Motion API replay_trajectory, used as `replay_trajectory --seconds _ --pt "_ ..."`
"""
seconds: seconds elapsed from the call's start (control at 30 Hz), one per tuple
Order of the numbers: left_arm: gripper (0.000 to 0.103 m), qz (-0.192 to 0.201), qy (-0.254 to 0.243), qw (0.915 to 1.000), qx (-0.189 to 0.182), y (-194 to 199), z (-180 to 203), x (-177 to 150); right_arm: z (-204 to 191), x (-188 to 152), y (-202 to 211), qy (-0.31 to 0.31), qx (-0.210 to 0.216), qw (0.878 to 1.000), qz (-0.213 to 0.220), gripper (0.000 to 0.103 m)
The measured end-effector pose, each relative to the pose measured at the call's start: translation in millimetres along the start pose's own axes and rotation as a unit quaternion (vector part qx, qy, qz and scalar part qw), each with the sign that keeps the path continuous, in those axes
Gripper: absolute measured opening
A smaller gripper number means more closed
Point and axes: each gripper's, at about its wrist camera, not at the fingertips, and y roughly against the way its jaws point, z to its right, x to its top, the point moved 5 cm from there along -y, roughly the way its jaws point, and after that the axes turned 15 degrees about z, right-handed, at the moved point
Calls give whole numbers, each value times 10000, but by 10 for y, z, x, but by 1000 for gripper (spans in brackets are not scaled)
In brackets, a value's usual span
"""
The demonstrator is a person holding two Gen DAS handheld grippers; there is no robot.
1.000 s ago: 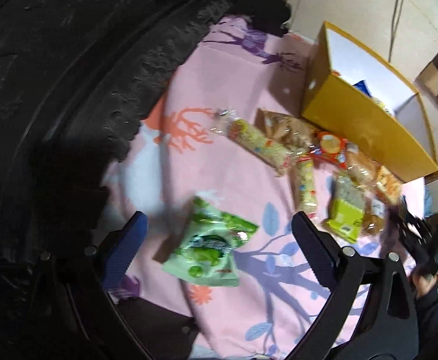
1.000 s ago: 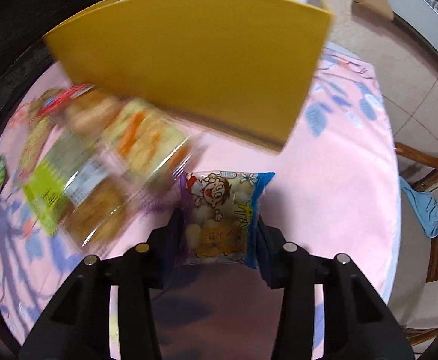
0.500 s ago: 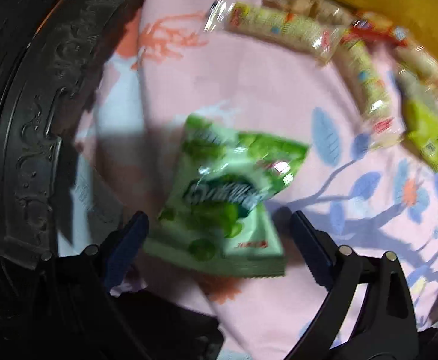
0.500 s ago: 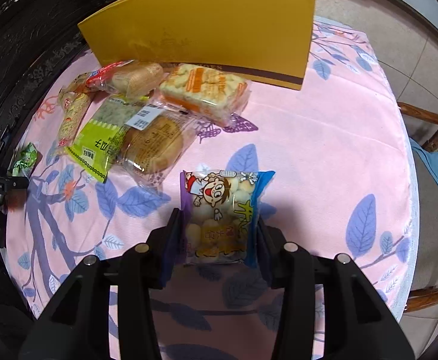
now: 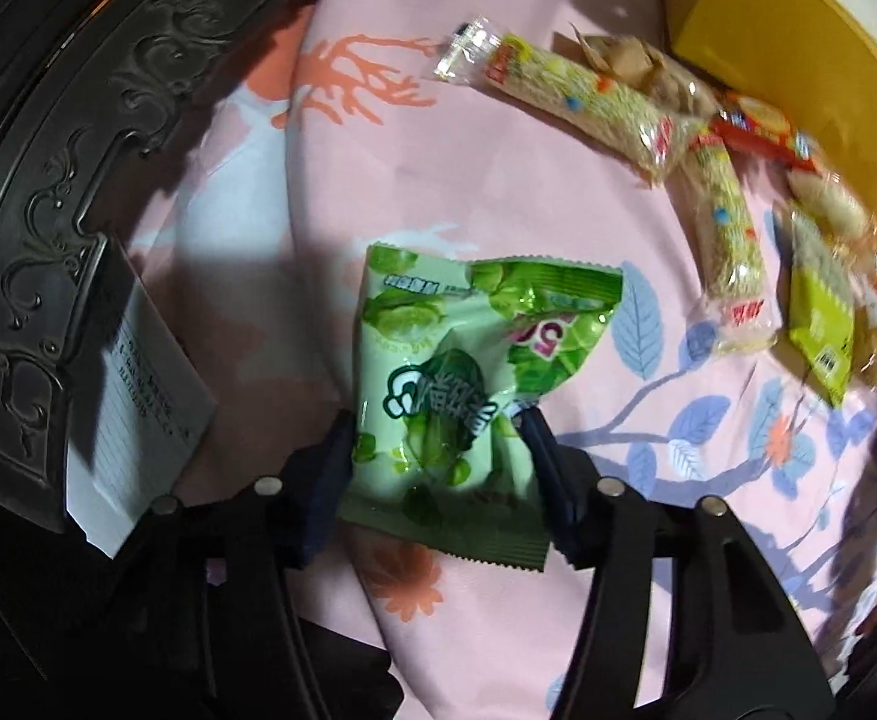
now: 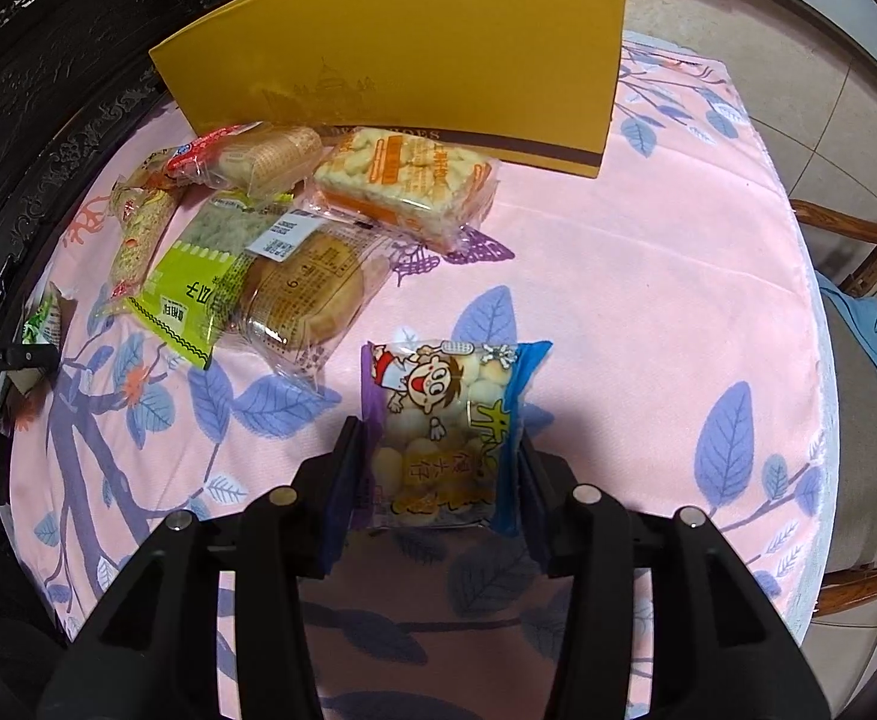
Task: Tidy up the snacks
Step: 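Carry both held bags into the yellow box and open both grippers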
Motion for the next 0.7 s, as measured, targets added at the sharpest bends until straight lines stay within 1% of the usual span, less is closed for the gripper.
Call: replay_trajectory --seconds 0.13,0.2,0.3,0.4,0.47,0.53,0.63,0.67,0.7 --pt "53 72 63 9999 -31 42 -41 -2 3 3 26 20 -12 10000 95 46" --pt "51 60 56 10000 -23 104 -50 -14 -36 49 82 90 -3 9997 209 46" --pt "48 114 102 9999 -66 223 -100 112 -98 136 171 181 36 9992 343 46" --pt "48 375 -34 9992 -164 487 -39 249 -163 230 261 169 104 9988 456 46" --pt "48 583 -135 9976 -343 684 55 329 -230 294 308 186 164 9984 517 46" --pt "48 645 -148 9961 -592 816 145 364 -306 367 361 221 233 9976 615 46" --pt "48 733 -345 9924 -923 954 447 421 -402 494 431 291 277 9964 747 46" --pt "48 757 -430 9907 -1048 980 583 457 -402 494 431 291 277 9964 747 46" --pt "48 788 -491 9893 -1121 951 720 487 -421 562 470 329 263 9959 806 46"
